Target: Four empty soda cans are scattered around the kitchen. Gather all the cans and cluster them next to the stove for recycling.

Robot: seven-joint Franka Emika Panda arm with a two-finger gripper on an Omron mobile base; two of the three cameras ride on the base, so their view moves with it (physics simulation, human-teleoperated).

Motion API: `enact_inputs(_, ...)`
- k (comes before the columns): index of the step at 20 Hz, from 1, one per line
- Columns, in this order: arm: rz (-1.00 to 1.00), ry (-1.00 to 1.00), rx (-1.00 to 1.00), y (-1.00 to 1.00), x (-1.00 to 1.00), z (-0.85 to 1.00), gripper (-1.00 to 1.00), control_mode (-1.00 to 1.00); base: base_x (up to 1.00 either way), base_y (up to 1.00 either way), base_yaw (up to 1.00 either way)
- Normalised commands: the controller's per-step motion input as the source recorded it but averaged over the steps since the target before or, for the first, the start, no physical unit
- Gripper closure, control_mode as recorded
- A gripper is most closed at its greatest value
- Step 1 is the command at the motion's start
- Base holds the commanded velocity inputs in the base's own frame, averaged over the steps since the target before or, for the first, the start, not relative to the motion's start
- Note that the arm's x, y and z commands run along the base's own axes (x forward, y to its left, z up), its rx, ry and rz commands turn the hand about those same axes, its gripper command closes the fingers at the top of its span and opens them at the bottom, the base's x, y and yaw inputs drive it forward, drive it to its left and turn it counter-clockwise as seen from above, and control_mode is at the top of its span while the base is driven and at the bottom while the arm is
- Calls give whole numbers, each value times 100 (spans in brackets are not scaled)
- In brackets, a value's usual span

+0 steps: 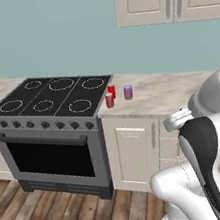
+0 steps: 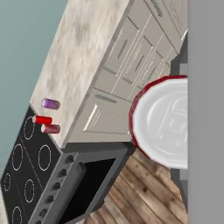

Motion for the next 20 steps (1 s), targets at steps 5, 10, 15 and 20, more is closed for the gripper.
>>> enact_inputs(5,0,0,0,0,0,0,100,100,74,22,1)
enact_inputs(10,0,0,0,0,0,0,100,100,56,15,0)
enact_inputs(15,0,0,0,0,0,0,100,100,31,-16,0)
enact_inputs(20,0,10,2,-15,24,-9,100,-100,4,-7,0)
